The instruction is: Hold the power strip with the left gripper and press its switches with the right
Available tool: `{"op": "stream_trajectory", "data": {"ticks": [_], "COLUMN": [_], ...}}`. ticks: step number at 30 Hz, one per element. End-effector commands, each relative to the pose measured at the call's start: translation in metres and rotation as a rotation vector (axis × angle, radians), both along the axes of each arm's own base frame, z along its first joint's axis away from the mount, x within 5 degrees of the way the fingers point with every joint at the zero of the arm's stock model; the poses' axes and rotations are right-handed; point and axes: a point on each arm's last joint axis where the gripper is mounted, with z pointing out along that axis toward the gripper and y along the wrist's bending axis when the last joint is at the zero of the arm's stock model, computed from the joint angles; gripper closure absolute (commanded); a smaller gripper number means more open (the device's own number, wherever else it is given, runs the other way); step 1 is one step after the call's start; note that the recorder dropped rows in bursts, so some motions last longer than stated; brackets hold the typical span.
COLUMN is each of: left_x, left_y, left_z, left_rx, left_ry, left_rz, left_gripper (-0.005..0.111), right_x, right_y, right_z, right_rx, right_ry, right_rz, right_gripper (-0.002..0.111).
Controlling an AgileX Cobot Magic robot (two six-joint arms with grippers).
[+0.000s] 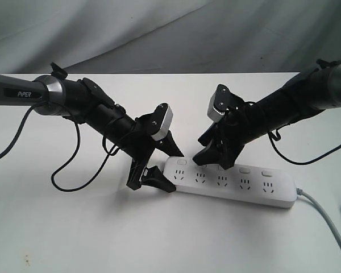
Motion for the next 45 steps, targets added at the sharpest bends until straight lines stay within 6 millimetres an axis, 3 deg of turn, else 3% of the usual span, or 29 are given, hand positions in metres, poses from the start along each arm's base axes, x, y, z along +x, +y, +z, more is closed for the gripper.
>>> {"op": "stream_trajectory", "data": {"ticks": [1,6,12,22,35,42,45], "left_x": [0.0,0.0,0.0,0.0,0.0,0.0,0.0], "left_y": [-0.002,-0.002,-0.002,-0.002,-0.002,-0.002,-0.002], "left_z": [0.001,0.001,0.001,0.001,0.001,0.001,0.001], "left_rx": [-0.009,-0.009,-0.009,-0.009,-0.009,-0.009,-0.009], "left_ry": [-0.006,-0.006,-0.006,-0.006,-0.006,-0.006,-0.006], "left_rz": [-0.003,-0.003,-0.003,-0.003,-0.003,-0.003,-0.003], "left_gripper": [0.075,0.075,0.075,0.075,0.075,0.075,0.075], "right_x": [0.0,-0.001,-0.003,-0.002,0.003,0.001,0.0], "right_y": [-0.006,-0.007,-0.01,-0.016,-0.039,-0.031,-0.023], "right_z": [-0.007,-0.013,-0.035,-0.04,-0.04,-0.035,-0.016], "right_rx": [-0.075,-0.083,-0.13,-0.208,-0.202,-0.104,0.035], "right_ry": [-0.01,0.004,0.062,0.06,0.085,0.112,0.104], "right_rz": [0.009,0.013,0.008,-0.007,-0.066,-0.052,-0.029], "right_gripper": [0.051,0.051,0.051,0.051,0.051,0.051,0.051]}}
